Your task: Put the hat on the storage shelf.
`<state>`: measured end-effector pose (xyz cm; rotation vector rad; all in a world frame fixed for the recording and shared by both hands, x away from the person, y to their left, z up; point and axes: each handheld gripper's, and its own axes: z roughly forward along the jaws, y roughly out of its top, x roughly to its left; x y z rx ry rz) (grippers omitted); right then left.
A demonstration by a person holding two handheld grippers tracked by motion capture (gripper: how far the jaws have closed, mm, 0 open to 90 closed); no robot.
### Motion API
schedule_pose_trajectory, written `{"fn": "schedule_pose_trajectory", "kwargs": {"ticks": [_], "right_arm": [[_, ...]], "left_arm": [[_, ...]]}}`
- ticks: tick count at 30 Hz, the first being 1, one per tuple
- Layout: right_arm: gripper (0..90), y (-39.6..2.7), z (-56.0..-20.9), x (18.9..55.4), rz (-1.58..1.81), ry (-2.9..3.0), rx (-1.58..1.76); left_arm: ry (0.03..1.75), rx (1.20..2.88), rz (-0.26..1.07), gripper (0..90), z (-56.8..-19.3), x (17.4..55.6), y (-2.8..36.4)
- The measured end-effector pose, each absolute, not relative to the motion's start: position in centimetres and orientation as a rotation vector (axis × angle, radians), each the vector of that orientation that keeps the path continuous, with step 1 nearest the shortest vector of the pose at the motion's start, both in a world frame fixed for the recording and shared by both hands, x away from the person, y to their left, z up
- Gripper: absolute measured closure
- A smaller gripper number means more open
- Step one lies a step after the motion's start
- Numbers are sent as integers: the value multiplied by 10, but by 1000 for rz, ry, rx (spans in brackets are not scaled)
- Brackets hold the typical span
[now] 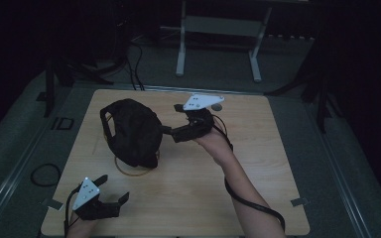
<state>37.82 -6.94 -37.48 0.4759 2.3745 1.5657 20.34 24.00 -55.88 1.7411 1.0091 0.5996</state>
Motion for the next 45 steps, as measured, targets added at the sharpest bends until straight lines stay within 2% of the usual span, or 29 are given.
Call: {"fn": "schedule_pose_trajectory", "kwargs": {"ticks": [10, 45], "right_arm": [[141, -93, -398, 373, 1542, 2374, 489], [143, -150, -512, 337, 1522, 2500, 466]], "left_arm": [[1016, 1736, 603, 18, -559, 202, 242], [1011, 1744, 603, 19, -560, 202, 242]]}}
